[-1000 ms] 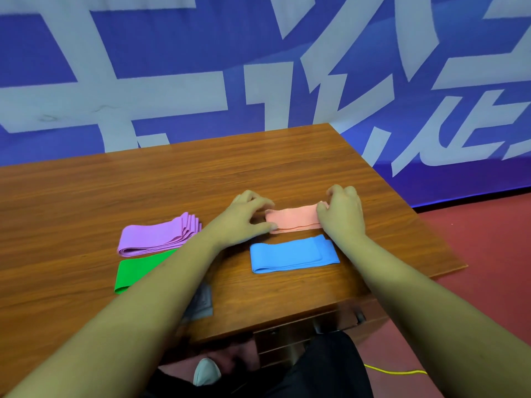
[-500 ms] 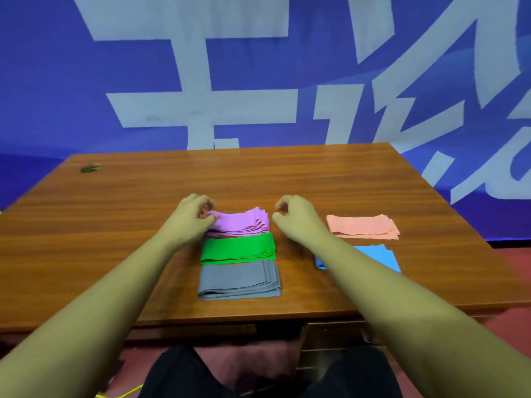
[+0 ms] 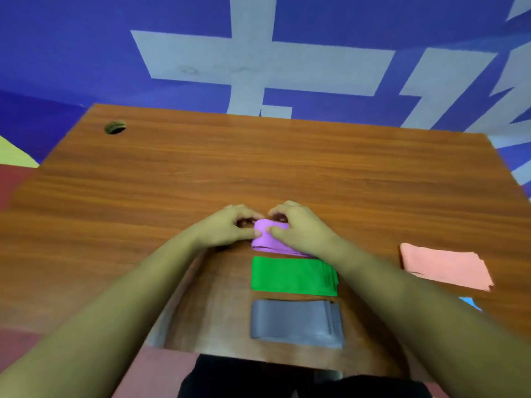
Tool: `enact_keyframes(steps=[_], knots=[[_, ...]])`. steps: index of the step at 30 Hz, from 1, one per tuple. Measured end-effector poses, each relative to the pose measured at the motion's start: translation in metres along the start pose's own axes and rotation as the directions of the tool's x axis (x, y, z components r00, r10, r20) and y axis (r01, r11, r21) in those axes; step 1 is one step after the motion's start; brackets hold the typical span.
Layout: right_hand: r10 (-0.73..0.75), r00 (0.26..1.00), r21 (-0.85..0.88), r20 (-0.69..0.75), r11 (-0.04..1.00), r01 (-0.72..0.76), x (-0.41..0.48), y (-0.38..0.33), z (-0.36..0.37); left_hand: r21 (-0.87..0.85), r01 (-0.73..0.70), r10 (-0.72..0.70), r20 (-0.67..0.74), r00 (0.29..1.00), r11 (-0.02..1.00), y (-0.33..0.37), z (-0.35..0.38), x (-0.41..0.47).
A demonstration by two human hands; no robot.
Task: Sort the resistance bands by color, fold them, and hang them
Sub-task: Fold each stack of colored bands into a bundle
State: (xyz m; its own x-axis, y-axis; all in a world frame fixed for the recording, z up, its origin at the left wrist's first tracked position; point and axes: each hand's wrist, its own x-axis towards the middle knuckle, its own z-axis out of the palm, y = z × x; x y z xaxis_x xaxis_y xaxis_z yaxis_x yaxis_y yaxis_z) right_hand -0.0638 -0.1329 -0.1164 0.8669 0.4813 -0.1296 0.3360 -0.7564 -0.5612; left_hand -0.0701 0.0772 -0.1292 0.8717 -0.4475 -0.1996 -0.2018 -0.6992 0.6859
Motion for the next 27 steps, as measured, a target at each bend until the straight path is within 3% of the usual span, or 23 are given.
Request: enact_keyframes(steps=[6,11,14,19,27], knots=[[0.126,0.989,0.044,0.079,0.991,-0.13,-0.001,-0.009,0.0,0.037,0.142,-0.145,0.091,0.985,0.989,0.01,-0.006,0.006],[0.176,0.982,-0.011,0.07,0.984,-0.176,-0.002,-0.017,-0.003,0.129,0.152,-0.171,0.15,0.974,0.98,0.015,-0.009,0.014],[0.191,0.977,-0.065,0.09,0.98,-0.186,-0.003,-0.023,-0.008,0.149,0.11,-0.13,0.134,0.983,0.983,0.021,-0.012,0.017],[0.213,0.972,0.014,0.095,0.977,-0.215,-0.005,-0.046,-0.048,0.11,-0.02,0.004,0.144,0.99,0.994,0.042,-0.045,0.017],[0.161,0.987,0.168,0.022,0.972,-0.162,-0.003,-0.119,-0.179,-0.077,-0.174,0.186,0.192,0.964,0.982,0.131,-0.174,0.008]])
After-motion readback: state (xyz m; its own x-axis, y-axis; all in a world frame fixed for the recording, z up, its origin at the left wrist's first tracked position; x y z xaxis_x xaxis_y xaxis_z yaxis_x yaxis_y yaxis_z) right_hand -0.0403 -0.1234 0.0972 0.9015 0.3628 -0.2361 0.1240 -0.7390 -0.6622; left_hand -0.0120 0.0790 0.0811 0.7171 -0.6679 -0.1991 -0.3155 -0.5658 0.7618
